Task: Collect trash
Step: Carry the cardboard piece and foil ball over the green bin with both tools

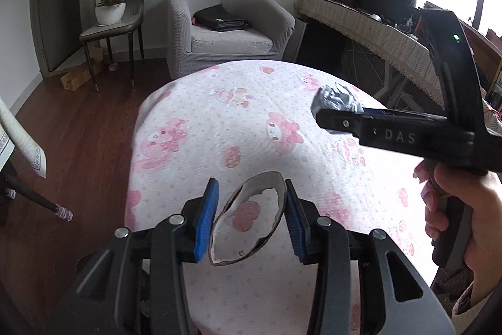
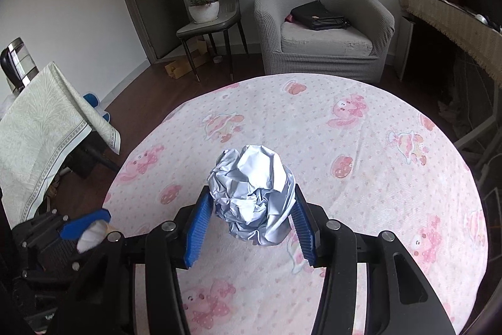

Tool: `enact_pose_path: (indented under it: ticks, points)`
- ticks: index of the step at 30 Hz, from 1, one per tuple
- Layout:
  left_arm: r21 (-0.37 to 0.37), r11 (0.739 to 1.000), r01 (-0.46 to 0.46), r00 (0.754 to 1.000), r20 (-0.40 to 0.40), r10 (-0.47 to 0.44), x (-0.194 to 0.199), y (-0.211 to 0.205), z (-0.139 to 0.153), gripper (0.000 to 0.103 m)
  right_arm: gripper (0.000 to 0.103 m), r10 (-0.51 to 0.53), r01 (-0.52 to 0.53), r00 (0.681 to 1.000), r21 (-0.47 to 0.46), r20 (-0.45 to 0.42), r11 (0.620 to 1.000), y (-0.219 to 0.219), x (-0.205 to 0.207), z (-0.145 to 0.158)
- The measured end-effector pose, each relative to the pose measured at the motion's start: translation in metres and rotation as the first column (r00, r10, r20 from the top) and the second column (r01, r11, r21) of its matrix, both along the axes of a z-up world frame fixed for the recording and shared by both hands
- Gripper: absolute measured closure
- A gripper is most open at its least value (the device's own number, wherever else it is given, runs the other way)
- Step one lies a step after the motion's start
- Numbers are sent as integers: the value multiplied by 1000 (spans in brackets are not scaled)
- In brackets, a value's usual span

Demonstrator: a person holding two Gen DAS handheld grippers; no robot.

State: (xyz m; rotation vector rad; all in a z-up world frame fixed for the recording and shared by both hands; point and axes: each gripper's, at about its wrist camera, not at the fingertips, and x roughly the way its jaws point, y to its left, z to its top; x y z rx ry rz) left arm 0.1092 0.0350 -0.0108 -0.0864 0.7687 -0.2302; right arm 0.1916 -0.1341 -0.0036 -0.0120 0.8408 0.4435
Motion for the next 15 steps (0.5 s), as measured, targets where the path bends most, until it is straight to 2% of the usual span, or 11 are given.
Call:
enact_pose_path:
  ticks: [5,9,15]
  points:
    - [7,997,-74,997,20,74,-6,17,8,59,53,29,-28,999,-41,16,999,11,-16,3]
    - [35,992,-122,992,15,122,-4,28,4,59,53,50,-50,999,-29,17,998,23,-20,4]
    - [28,974,-226,974,12,225,-4,56,3,59,53,120,-120,993,6,12,993,47,-26,-5]
